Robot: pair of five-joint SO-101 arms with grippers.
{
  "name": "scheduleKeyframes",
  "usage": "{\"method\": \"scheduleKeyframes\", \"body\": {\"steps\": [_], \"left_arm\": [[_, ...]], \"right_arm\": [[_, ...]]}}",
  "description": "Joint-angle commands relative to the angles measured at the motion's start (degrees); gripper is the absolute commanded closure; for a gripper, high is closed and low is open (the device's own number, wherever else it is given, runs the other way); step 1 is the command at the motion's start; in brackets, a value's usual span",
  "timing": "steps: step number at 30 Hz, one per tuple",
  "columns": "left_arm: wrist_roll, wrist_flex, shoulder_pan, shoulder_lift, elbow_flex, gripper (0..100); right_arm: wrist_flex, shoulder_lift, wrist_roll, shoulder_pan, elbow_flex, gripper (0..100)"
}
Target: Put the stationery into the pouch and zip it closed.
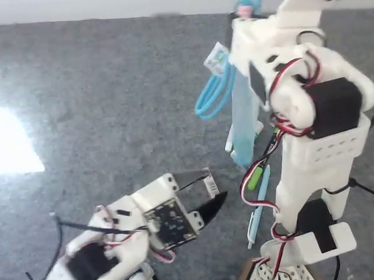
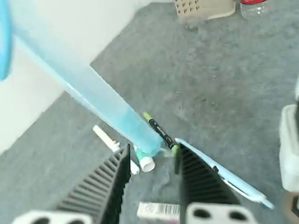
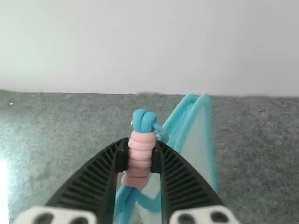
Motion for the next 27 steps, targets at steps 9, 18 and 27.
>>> {"method": "scheduleKeyframes", "body": {"steps": [9, 18, 27], "left_arm": [[12.22, -20.84, 4.31, -0.18, 11.12, 87], [16.62, -29.19, -5.54, 3.16, 12.26, 87], [21.45, -36.66, -16.35, 9.58, 12.97, 86]], "right_arm": [[0.75, -0.13, -0.44, -4.62, -2.64, 99.3], [2.68, -0.22, -0.18, -6.02, -2.73, 99.3], [4.26, -0.22, 1.05, -11.12, -2.73, 99.3]]}}
